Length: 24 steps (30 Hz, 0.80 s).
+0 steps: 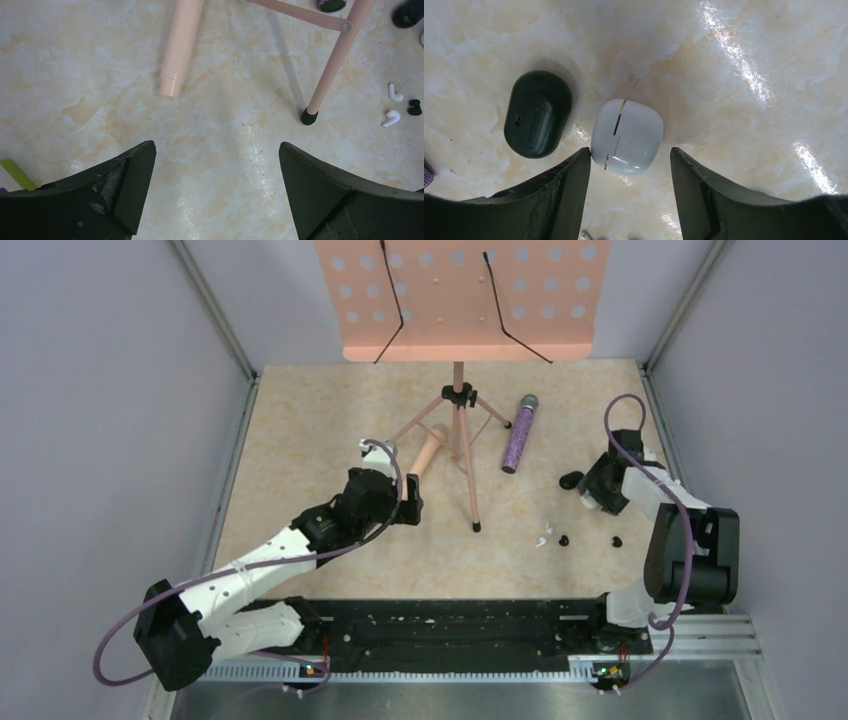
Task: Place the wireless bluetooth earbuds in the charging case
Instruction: Pick up the charging case from the corner of the board.
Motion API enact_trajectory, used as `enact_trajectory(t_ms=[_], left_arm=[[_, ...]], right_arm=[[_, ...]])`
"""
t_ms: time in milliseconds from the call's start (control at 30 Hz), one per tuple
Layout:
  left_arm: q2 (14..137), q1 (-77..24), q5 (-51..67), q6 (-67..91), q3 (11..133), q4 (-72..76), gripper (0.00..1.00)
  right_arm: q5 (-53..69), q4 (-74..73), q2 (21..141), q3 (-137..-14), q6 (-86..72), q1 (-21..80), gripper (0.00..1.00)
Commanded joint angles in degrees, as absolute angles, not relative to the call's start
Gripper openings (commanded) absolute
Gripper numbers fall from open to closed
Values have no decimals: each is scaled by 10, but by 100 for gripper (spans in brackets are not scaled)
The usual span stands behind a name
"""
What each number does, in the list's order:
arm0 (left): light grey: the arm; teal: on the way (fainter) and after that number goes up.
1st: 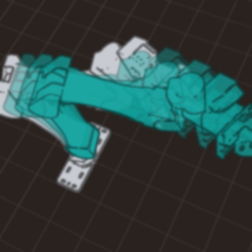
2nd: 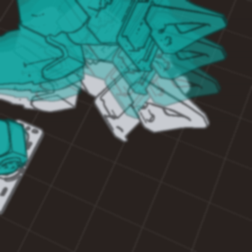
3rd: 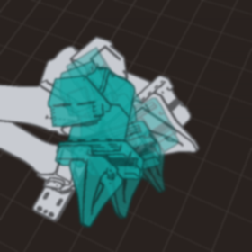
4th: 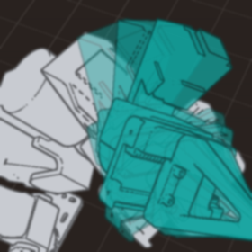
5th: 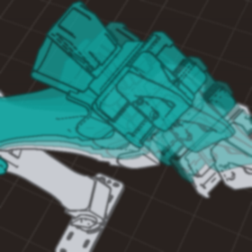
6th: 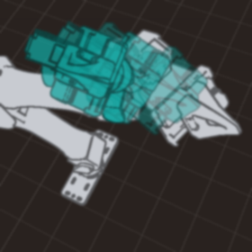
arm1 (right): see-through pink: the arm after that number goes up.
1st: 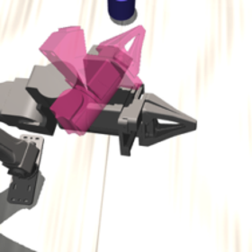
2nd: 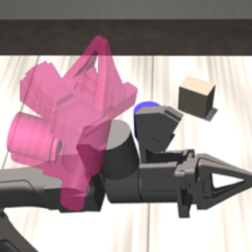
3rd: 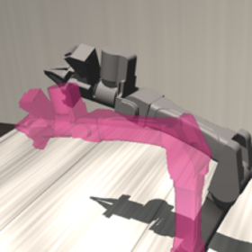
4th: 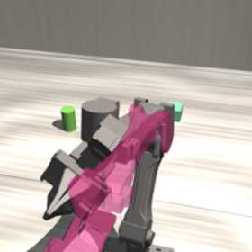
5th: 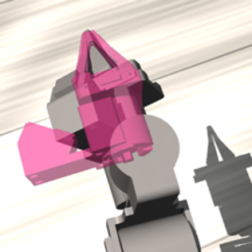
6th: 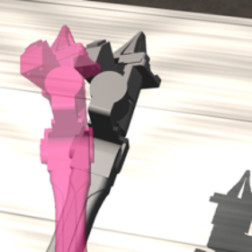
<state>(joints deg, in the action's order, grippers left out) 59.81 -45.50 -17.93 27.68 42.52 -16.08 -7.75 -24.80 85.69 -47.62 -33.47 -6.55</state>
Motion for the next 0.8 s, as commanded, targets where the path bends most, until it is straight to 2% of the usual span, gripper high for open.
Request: enact_trajectory(t_ms=[0, 200, 367, 467, 767], left_arm=[[611, -456, -182, 265, 448, -140, 99], [622, -456, -195, 265, 465, -163, 99], [617, -456, -216, 302, 470, -177, 99], [615, -456, -214, 336, 477, -189, 99], [614, -456, -201, 447, 496, -210, 99]], right_arm=[[-91, -222, 866, -467, -325, -68, 59], [-107, -209, 891, -475, -302, -68, 61], [-114, -210, 877, -476, -286, -69, 47], [-88, -213, 837, -459, -283, -68, 40], [62, -239, 662, -386, -269, -50, 39]])
